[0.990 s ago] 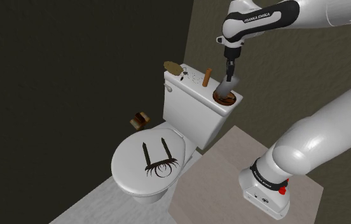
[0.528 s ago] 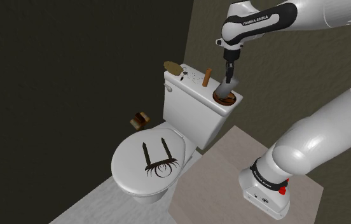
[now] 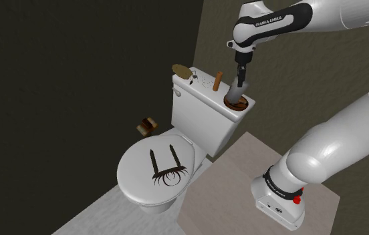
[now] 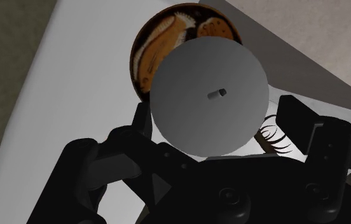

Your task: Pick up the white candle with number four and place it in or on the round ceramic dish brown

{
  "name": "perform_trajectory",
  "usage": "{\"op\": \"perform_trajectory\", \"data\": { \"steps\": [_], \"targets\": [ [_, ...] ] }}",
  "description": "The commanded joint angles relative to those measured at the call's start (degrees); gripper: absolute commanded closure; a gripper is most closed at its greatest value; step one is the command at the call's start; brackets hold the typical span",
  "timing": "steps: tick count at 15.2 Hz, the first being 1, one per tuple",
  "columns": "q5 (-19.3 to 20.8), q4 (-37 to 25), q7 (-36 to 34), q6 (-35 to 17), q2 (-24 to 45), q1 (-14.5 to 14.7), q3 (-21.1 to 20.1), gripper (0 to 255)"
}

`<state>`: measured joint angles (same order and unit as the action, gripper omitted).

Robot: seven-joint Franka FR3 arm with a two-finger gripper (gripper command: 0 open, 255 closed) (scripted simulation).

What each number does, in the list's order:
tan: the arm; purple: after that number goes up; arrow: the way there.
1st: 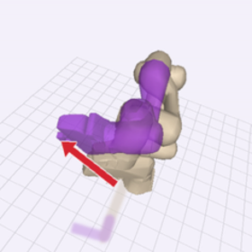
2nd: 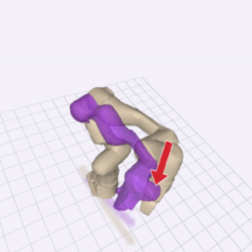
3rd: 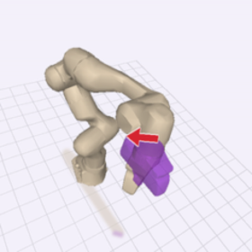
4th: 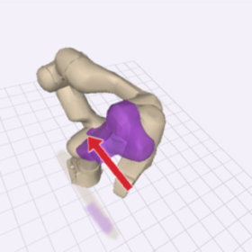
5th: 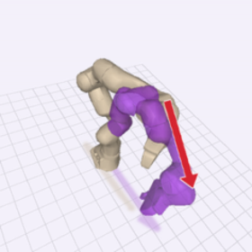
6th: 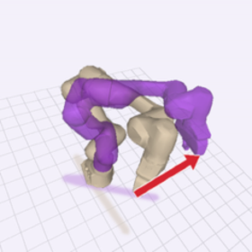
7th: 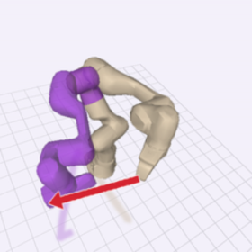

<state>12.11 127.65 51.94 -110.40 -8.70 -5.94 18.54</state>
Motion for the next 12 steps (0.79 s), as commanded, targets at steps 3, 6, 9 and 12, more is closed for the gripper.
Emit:
{"op": "perform_trajectory", "data": {
  "steps": [3,6,9,12],
  "targets": [
    [-0.43,-5.03,0.11,5.82,-0.75,0.47,-0.67,0],
    [-0.56,-6.45,0.15,7.33,-0.83,0.58,-0.84,0],
    [-0.56,-6.46,0.15,7.33,-0.82,0.58,-0.84,0],
    [-0.56,-6.45,0.15,7.32,-0.82,0.58,-0.83,0]
  ]
}}
